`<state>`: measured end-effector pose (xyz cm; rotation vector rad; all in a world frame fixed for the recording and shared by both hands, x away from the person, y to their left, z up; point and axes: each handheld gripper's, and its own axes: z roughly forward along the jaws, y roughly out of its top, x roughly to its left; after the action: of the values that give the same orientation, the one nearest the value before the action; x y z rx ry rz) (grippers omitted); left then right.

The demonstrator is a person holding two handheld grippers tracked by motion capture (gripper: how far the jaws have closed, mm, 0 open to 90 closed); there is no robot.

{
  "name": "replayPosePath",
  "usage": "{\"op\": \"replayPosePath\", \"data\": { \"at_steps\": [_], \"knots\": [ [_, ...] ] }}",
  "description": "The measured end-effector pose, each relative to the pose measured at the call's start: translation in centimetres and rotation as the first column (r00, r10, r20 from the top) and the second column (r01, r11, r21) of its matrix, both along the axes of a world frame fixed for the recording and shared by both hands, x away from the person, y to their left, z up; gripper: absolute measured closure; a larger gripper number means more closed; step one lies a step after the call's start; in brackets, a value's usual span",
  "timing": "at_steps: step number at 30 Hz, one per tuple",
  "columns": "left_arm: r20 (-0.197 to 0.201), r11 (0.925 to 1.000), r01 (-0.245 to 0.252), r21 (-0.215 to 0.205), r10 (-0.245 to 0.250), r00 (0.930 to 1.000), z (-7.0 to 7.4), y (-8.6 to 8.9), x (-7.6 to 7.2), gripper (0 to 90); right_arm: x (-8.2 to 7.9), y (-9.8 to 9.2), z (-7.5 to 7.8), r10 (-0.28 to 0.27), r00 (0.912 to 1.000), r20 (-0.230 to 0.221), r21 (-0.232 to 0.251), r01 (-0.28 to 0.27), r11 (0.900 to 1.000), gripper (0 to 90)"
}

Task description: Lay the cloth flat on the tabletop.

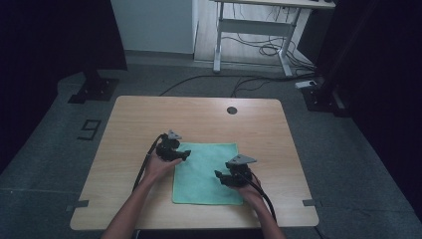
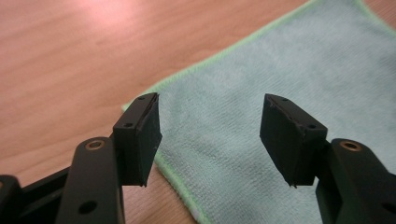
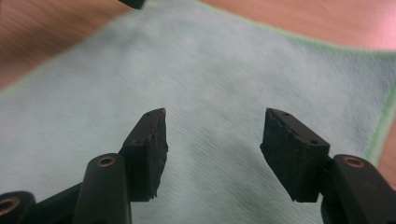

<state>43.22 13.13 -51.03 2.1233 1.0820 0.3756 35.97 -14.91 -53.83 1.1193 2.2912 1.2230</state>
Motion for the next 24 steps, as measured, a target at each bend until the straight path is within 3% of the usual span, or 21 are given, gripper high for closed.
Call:
{"op": "replayPosePath", "data": {
  "at_steps": [6,10,18,24],
  "knots": [
    [0.101,0.9999,-0.012,-0.005,0.012,0.9948,1.6,0.9,-1.1,39.1,-1.6,1.1,1.6,0.046,0.9983,0.036,0.058,-0.048,0.997,38.7],
    [0.122,0.9999,-0.015,0.003,0.015,0.9924,2.1,1.5,-1.6,38.3,-2.5,2.1,2.1,0.073,0.9958,0.056,0.064,-0.076,0.995,35.6],
    [0.120,0.9993,-0.038,-0.006,0.038,0.9921,2.3,3.1,-1.8,38.1,-3.9,4.5,2.2,0.135,0.9880,0.074,0.077,-0.141,0.987,34.3],
    [0.095,0.9985,-0.052,-0.015,0.053,0.9940,1.9,3.8,-1.5,38.0,-4.4,5.9,1.8,0.156,0.9858,0.061,0.072,-0.161,0.984,33.9]
  ]
}}
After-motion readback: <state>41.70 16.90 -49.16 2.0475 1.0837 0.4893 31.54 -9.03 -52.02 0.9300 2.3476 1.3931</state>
